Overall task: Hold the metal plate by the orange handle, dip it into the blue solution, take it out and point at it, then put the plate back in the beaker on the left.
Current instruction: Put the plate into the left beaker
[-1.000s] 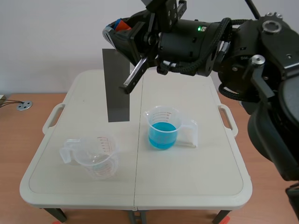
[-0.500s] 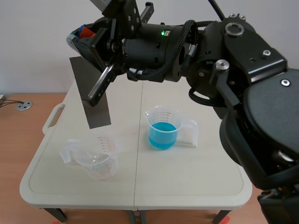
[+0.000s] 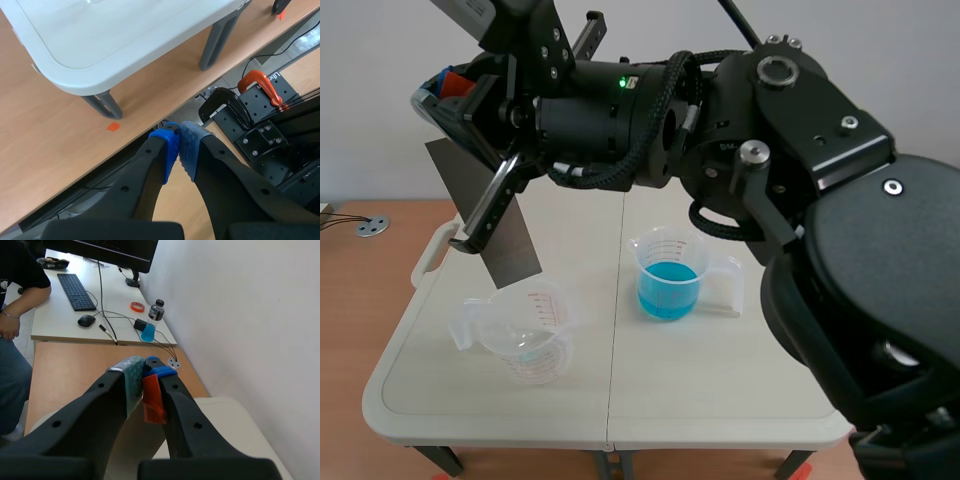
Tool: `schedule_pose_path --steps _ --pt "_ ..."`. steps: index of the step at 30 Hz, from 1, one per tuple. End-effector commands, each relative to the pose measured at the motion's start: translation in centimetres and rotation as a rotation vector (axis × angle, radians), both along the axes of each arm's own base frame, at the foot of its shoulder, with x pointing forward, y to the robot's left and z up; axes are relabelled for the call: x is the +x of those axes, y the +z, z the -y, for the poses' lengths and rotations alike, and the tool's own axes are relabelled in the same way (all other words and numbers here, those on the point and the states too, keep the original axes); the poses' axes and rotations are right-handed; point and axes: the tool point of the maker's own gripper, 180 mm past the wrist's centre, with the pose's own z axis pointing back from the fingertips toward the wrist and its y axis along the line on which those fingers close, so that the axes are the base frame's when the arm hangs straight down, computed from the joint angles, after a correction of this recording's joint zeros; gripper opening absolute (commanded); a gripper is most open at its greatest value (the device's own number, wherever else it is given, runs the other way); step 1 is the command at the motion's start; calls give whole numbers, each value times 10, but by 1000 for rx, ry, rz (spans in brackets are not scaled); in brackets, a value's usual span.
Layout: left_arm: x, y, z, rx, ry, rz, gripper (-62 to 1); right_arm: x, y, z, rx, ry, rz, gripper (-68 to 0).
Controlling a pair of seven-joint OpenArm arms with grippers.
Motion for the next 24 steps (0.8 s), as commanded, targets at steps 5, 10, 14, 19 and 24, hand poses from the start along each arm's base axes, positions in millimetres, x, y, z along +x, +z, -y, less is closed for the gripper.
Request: schedule_pose_path --steps 5,10,14,19,24 --pt "6 6 3 -16 4 27 -594 1 17 -1 40 1 33 -662" --pt "6 6 3 -16 4 27 -594 1 17 -2 40 2 32 -662" --pt "6 6 3 -16 4 27 -594 -1 15 -3 42 1 24 -662" --pt "6 6 3 -16 4 27 -594 -1 14 -4 45 -4 21 -662" --pt "6 6 3 -16 4 27 -594 0 14 -3 45 -9 19 -662"
